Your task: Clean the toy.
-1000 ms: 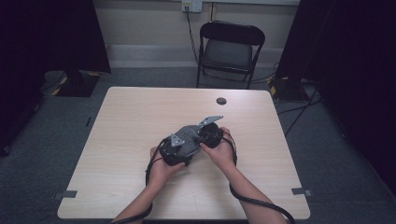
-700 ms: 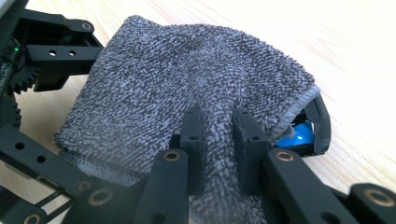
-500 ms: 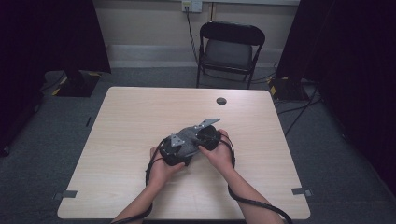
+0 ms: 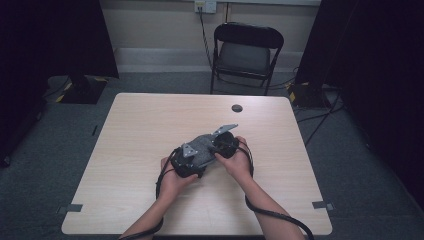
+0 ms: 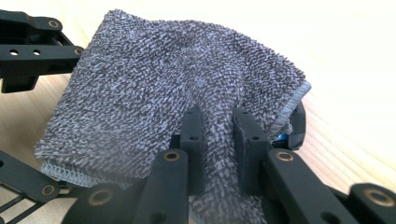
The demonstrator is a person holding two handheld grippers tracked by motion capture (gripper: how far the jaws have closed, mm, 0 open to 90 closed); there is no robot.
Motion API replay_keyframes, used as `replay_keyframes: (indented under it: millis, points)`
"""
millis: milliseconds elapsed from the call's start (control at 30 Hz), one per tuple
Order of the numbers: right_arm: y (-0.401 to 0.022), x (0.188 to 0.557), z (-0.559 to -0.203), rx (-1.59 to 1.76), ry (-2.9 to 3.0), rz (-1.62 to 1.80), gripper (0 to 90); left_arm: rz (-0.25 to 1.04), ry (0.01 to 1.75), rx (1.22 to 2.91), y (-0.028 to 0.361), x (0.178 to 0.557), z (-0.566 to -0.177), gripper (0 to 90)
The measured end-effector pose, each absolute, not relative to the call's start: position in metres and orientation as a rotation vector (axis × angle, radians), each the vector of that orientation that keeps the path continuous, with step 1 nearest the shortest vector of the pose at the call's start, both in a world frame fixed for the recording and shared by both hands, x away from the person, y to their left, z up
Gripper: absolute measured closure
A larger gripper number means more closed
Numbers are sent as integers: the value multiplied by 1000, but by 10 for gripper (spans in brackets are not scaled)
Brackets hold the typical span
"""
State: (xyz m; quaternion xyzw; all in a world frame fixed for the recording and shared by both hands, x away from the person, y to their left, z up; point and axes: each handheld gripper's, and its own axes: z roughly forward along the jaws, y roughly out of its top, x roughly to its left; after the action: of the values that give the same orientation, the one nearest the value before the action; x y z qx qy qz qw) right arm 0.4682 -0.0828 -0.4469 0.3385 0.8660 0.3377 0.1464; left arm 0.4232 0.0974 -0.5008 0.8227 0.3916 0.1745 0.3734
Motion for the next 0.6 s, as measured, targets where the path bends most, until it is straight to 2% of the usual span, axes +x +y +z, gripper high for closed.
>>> replay_keyframes:
  millis: [600]
  points:
    - [-99,481,-444,1046,2453,943,764,447,1003,2107,97,423,-501,256]
